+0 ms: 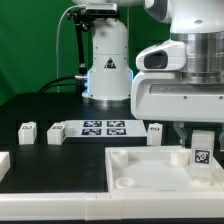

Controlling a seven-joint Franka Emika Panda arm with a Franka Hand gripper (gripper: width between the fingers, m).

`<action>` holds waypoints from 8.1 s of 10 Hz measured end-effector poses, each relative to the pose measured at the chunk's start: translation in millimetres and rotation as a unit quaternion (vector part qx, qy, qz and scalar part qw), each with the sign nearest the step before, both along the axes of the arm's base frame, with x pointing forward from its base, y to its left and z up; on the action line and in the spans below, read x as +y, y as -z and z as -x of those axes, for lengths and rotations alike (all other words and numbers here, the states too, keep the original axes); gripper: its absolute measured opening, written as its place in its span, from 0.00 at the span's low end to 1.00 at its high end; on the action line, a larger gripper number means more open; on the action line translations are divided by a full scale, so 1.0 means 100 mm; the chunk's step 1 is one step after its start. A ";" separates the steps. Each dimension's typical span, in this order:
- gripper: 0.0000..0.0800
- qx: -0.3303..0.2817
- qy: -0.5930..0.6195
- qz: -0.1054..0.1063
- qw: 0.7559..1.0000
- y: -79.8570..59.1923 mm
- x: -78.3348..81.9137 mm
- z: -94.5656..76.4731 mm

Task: Assemble one leg

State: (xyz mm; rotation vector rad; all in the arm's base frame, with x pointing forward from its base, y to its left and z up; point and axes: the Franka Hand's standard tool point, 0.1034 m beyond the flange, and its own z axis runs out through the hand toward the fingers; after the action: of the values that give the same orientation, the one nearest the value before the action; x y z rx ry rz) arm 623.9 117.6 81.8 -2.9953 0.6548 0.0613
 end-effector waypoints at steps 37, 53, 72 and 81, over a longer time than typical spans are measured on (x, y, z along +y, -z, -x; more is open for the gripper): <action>0.36 -0.001 0.199 0.005 0.980 0.09 0.03 0.03; 0.81 -0.041 -0.326 0.001 0.944 0.08 0.09 0.03; 0.37 -0.009 0.130 -0.006 0.991 0.10 0.02 0.00; 0.81 -0.020 -0.032 -0.010 0.999 0.11 0.16 0.04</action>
Offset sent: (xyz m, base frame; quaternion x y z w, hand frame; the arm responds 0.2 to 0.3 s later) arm 0.0034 -0.0023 -0.0066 -0.0079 0.0317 0.2776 0.9601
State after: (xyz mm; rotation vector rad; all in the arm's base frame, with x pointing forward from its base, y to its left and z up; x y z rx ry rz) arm 619.9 133.7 70.4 -2.9892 0.5524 0.0124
